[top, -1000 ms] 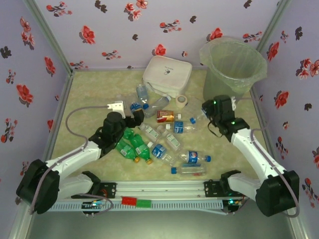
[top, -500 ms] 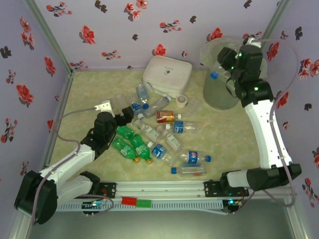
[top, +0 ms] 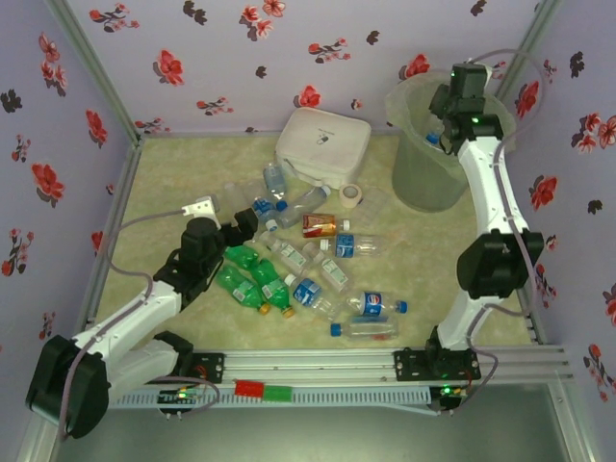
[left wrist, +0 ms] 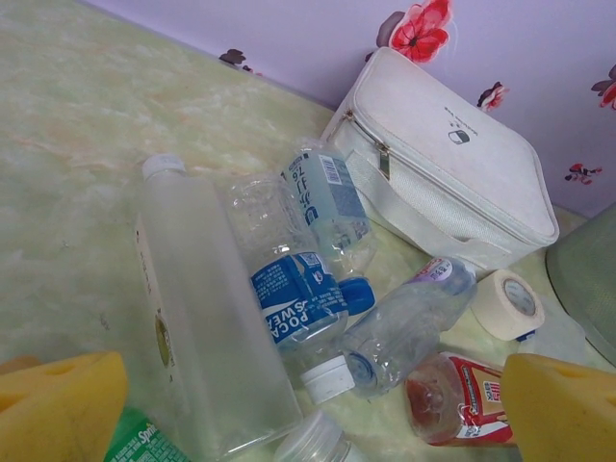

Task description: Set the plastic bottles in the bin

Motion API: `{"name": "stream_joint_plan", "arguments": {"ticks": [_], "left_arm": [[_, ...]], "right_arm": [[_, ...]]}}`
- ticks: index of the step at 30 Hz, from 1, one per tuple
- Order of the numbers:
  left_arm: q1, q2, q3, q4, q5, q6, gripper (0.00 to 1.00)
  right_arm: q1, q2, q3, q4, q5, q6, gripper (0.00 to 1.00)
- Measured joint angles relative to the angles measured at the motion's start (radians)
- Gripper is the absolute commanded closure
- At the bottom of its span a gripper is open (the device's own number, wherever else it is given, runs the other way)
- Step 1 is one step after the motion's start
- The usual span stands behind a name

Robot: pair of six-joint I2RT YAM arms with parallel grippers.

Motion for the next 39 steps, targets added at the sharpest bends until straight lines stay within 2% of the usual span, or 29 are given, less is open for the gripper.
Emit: {"name": "stream_joint_plan", "arguments": {"ticks": [4, 10, 16, 22, 25, 33, 39], "left_arm": [[0.0, -0.005, 0.0, -0.018, 0.003, 0.0, 0.0], [0.001, -0.006, 0.0, -0.037, 0.003, 0.001, 0.0], [0.001, -0.005, 0.0, -0.037, 0.003, 0.001, 0.0], [0.002, 0.013, 0.015, -0.04, 0.004, 0.004, 0.0], [0.004, 0.034, 0.036, -0.04, 0.01, 0.005, 0.0], [0.007, 0.093, 0.085, -0.034, 0.033, 0.004, 0.0], [0.007, 0.134, 0.093, -0.029, 0.044, 0.003, 0.0]], "right_arm": [[-0.008, 0.053, 0.0, -0.031, -0.001, 0.01, 0.38], [-0.011, 0.067, 0.019, -0.06, -0.001, 0.028, 0.13], [-0.011, 0.048, 0.11, -0.08, -0.005, 0.032, 0.04], [0.0, -0.086, 0.078, -0.089, -0.08, 0.053, 0.0], [0.04, -0.198, 0.013, -0.085, -0.109, 0.052, 0.0], [0.281, -0.472, -0.291, -0.076, -0.161, 0.037, 0.0], [0.378, -0.609, -0.694, -0.04, -0.164, 0.238, 0.0]]}}
